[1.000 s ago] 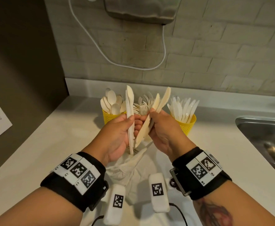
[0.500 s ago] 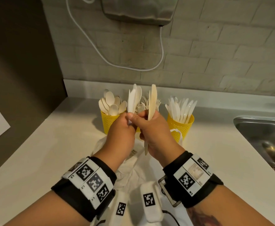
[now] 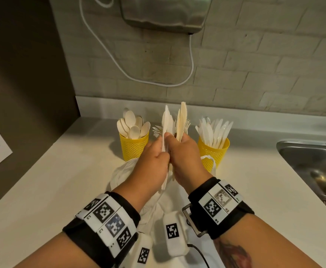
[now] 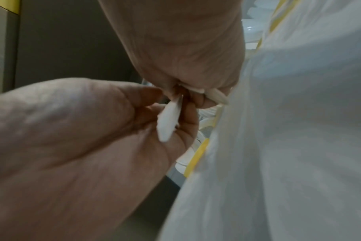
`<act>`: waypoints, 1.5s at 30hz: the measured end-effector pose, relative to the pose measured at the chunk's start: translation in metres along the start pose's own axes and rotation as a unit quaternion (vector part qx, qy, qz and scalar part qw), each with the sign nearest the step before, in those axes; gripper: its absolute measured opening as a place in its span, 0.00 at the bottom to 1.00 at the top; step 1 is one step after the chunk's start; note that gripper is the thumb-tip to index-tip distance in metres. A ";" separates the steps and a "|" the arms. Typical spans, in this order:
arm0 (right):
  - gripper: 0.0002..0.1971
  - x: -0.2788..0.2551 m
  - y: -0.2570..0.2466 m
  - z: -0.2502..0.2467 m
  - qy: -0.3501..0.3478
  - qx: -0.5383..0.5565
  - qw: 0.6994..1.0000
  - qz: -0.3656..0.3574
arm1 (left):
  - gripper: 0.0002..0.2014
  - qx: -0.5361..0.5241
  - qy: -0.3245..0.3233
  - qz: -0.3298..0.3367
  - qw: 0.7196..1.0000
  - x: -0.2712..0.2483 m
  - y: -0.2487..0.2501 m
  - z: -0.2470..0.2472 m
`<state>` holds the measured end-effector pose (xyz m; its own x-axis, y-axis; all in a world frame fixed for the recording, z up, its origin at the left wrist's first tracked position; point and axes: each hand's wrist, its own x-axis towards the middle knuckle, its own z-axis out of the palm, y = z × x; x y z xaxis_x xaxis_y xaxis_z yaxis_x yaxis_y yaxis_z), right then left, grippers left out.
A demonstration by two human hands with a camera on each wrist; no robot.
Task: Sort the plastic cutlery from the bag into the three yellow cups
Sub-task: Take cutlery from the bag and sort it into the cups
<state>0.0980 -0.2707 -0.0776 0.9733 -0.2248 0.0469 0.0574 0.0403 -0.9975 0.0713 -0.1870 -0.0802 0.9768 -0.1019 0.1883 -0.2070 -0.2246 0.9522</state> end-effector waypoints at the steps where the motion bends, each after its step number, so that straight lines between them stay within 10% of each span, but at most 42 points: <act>1: 0.16 0.000 0.001 0.000 0.005 0.007 1.000 0.001 | 0.21 -0.001 0.009 -0.002 1.000 -0.001 0.002 0.000; 11: 0.09 -0.005 0.004 -0.003 -0.013 0.062 0.998 -0.014 | 0.07 -0.028 0.079 -0.068 0.994 0.007 0.000 -0.009; 21: 0.07 -0.001 -0.006 -0.012 -0.043 0.020 0.999 -0.001 | 0.10 -0.283 0.065 -0.174 0.941 0.008 0.006 -0.009; 45: 0.11 0.006 -0.021 -0.019 0.048 -0.050 0.995 -0.073 | 0.04 -0.195 0.051 -0.173 0.964 0.007 0.011 -0.004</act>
<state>0.0984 -0.2911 -0.0575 0.9301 -0.3137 0.1911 0.1696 -0.0947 -0.9810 0.0758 -0.1864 -0.0671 0.9880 0.0143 -0.1538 0.1497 0.1555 0.9764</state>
